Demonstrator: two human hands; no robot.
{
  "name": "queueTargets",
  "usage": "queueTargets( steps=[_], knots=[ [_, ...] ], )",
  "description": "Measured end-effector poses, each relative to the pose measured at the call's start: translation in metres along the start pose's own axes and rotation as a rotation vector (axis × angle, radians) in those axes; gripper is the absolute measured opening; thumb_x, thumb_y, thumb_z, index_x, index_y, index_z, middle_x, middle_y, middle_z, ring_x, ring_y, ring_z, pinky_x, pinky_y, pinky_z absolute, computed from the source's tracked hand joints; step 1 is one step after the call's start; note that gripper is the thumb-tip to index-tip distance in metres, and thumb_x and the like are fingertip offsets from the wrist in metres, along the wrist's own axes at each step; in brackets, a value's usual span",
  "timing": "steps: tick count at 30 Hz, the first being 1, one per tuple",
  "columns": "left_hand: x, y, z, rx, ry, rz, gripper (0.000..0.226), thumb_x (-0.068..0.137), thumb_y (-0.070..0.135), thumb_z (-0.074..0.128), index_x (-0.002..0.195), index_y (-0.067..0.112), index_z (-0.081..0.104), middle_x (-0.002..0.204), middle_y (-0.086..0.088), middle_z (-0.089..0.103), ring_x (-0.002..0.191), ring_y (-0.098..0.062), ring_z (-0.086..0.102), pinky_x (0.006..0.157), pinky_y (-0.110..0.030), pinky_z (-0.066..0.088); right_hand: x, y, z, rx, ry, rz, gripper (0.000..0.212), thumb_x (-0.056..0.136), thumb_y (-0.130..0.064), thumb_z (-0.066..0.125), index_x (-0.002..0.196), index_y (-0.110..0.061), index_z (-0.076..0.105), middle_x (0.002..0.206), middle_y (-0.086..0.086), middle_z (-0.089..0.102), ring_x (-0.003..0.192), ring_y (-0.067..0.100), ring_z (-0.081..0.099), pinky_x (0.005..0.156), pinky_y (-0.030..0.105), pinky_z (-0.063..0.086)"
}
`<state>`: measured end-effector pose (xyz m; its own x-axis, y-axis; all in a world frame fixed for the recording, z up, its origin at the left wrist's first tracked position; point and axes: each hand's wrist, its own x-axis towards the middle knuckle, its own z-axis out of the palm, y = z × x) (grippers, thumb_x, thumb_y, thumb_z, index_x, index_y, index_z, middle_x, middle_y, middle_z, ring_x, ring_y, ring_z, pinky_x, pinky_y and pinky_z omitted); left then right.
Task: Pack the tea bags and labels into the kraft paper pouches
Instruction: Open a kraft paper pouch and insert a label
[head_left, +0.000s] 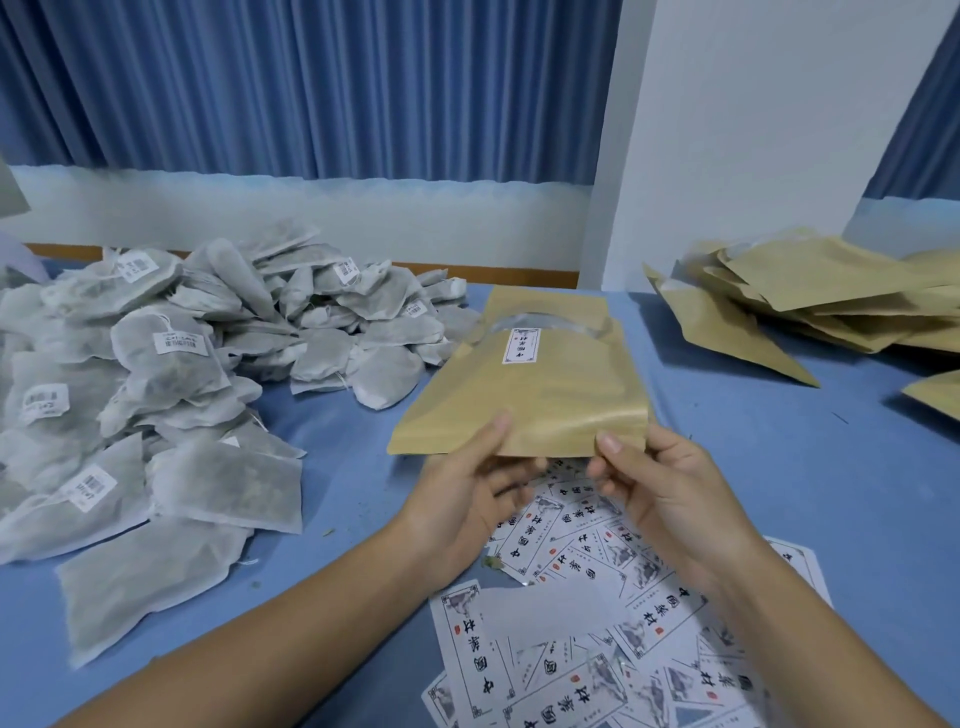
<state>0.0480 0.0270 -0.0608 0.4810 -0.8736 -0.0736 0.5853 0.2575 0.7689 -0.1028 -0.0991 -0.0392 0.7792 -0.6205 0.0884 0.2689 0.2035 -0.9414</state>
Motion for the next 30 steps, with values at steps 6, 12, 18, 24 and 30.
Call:
queueTargets(
  steps=[6, 12, 18, 24, 30],
  knots=[
    [0.017, -0.02, 0.033, 0.19, 0.093, 0.089, 0.023, 0.084, 0.022, 0.077, 0.091, 0.003, 0.068, 0.07, -0.009, 0.059, 0.064, -0.019, 0.053, 0.061, -0.03, 0.042, -0.001, 0.008, 0.006, -0.048, 0.134, -0.038, 0.008, 0.085, -0.014, 0.071, 0.086, -0.009, 0.077, 0.074, 0.014, 0.069, 0.066, 0.016, 0.065, 0.061, 0.021, 0.054],
    [0.018, -0.03, 0.033, 0.145, 0.171, 0.071, 0.019, 0.084, 0.017, 0.079, 0.09, 0.002, 0.068, 0.078, -0.009, 0.062, 0.068, -0.017, 0.057, 0.06, -0.028, 0.048, -0.004, 0.018, 0.007, -0.044, 0.285, -0.045, 0.014, 0.091, -0.018, 0.071, 0.079, -0.014, 0.077, 0.068, 0.01, 0.066, 0.06, 0.014, 0.057, 0.058, 0.021, 0.051],
    [0.011, -0.031, 0.03, 0.178, 0.214, 0.056, 0.022, 0.08, 0.022, 0.083, 0.08, 0.004, 0.069, 0.074, -0.009, 0.063, 0.069, -0.019, 0.057, 0.073, -0.031, 0.049, -0.005, 0.024, 0.016, -0.151, 0.329, -0.125, 0.019, 0.093, -0.022, 0.07, 0.076, -0.017, 0.075, 0.062, 0.009, 0.063, 0.056, 0.015, 0.053, 0.059, 0.025, 0.048],
    [0.012, -0.033, 0.036, 0.245, 0.248, 0.04, 0.034, 0.076, 0.032, 0.086, 0.053, 0.016, 0.066, 0.062, -0.006, 0.058, 0.063, -0.02, 0.052, 0.075, -0.036, 0.044, -0.004, 0.025, 0.018, -0.014, 0.345, -0.118, 0.018, 0.091, -0.02, 0.071, 0.074, -0.015, 0.07, 0.057, 0.008, 0.052, 0.054, 0.017, 0.047, 0.057, 0.031, 0.043],
    [0.009, -0.031, 0.036, 0.123, 0.266, 0.09, 0.026, 0.081, 0.033, 0.082, 0.089, 0.01, 0.073, 0.072, -0.007, 0.063, 0.061, -0.018, 0.052, 0.063, -0.032, 0.042, 0.0, 0.017, 0.012, 0.035, 0.381, -0.116, 0.009, 0.09, -0.017, 0.072, 0.085, -0.01, 0.071, 0.063, 0.006, 0.056, 0.056, 0.014, 0.049, 0.053, 0.024, 0.044]
  ],
)
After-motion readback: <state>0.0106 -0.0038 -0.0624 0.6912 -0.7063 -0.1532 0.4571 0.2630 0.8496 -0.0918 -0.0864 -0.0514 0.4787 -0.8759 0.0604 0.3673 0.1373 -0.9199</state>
